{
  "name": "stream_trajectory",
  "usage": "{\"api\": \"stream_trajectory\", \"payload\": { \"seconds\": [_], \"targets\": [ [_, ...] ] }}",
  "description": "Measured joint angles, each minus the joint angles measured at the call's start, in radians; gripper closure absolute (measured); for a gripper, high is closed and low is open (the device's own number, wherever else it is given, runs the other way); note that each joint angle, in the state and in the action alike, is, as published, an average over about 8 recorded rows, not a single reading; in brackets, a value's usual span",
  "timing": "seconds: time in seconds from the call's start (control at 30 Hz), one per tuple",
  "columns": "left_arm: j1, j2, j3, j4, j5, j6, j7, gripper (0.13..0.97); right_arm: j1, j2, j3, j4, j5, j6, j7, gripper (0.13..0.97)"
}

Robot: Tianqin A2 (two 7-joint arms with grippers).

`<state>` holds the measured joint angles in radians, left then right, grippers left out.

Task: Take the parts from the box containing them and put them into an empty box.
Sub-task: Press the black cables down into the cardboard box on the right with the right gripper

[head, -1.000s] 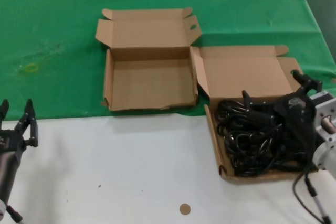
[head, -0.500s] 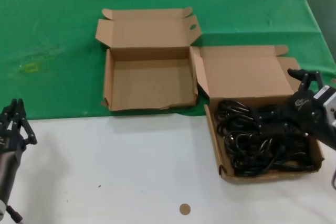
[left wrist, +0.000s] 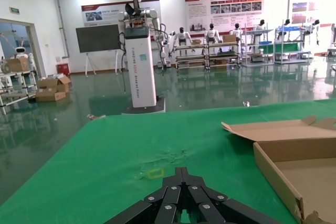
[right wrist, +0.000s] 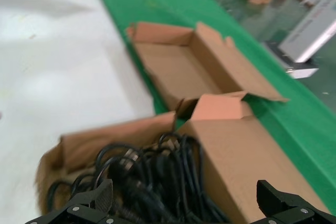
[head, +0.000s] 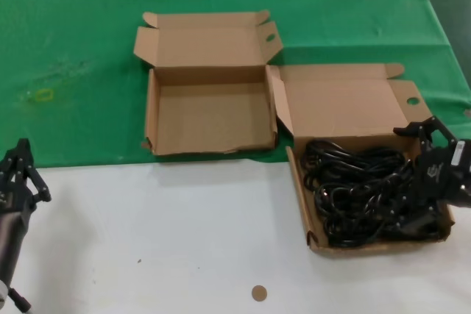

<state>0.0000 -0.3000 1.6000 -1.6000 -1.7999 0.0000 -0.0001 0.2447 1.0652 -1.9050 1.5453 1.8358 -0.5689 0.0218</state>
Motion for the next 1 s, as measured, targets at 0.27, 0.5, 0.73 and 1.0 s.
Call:
{"api": "stream_trajectory", "payload": {
  "seconds": [0.27,0.5,0.73,1.0],
  "targets": [
    [0.0,0.0,0.0,0.0,0.0,0.0,0.0,0.953,0.071,0.011,0.009,-0.068,-0.049,-0.184,-0.09,0.129],
    [0.0,0.0,0.0,0.0,0.0,0.0,0.0,0.953,0.153,-0.017,-0.016,-0.126,-0.143,-0.268,-0.138,0.139],
    [0.0,0.0,0.0,0.0,0.0,0.0,0.0,0.953,0.233,-0.069,-0.053,-0.173,-0.233,-0.328,-0.163,0.167],
    [0.0,0.0,0.0,0.0,0.0,0.0,0.0,0.953,0.312,-0.132,-0.087,-0.237,-0.308,-0.374,-0.182,0.278]
  ]
}}
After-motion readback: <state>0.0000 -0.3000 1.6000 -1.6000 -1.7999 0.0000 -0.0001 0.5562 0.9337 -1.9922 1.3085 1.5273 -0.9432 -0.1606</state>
